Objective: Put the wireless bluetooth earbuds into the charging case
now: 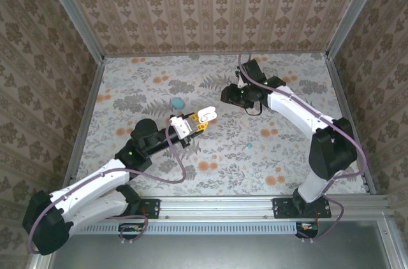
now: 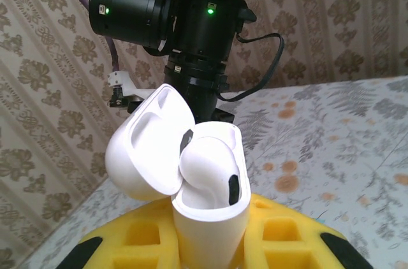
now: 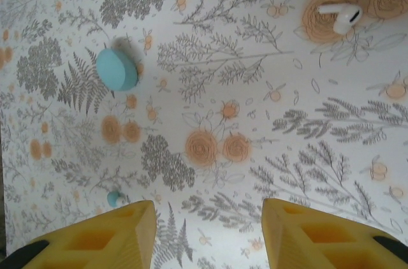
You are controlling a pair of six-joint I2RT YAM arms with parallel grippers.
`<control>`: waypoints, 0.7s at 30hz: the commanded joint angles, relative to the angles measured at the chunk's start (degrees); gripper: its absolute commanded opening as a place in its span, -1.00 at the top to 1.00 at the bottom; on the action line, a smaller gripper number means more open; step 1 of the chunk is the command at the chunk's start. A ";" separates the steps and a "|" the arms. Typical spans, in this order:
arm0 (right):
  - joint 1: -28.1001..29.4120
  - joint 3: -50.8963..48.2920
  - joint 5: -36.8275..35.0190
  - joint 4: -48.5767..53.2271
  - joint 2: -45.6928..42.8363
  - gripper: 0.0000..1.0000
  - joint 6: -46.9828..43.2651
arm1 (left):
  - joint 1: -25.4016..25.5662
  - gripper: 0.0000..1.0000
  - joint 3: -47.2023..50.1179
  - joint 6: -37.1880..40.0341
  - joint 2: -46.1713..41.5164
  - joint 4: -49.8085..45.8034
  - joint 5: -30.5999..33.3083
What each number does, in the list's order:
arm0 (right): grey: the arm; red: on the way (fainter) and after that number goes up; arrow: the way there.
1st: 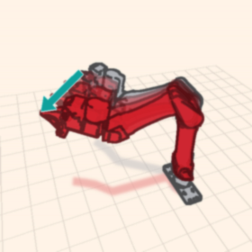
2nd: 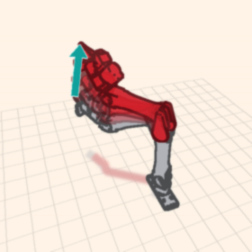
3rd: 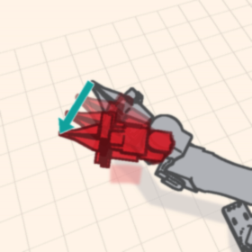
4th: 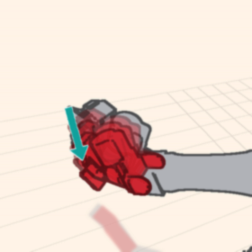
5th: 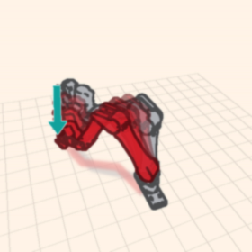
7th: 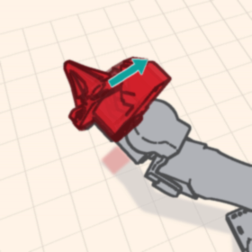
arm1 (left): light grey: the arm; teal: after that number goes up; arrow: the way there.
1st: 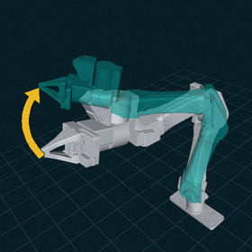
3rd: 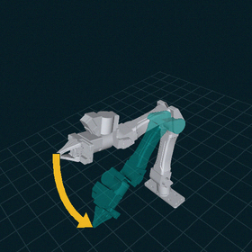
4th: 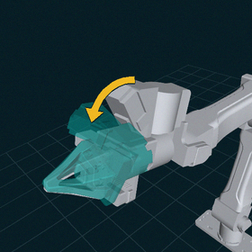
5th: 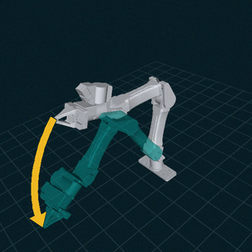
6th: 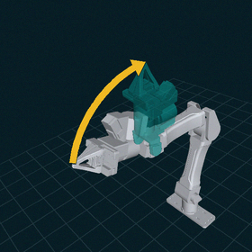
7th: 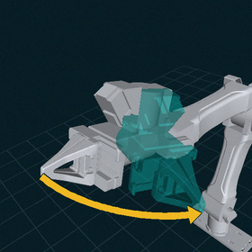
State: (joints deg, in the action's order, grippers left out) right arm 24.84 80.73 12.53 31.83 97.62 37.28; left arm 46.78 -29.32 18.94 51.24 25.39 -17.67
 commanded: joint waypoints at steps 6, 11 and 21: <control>-2.55 9.92 0.59 5.14 11.41 0.04 -3.43 | -0.89 1.00 -1.68 8.75 2.34 1.01 4.30; -2.65 14.74 1.68 6.74 15.84 0.09 -3.20 | -2.30 1.00 -2.23 9.01 3.49 1.12 2.06; -3.03 9.28 -0.83 2.86 10.83 0.11 -3.16 | -9.94 1.00 -1.70 -1.09 6.96 5.90 -7.49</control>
State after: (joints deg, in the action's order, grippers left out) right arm 22.13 90.28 13.50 33.56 109.82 34.68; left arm 38.85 -29.39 23.11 57.23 27.20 -19.84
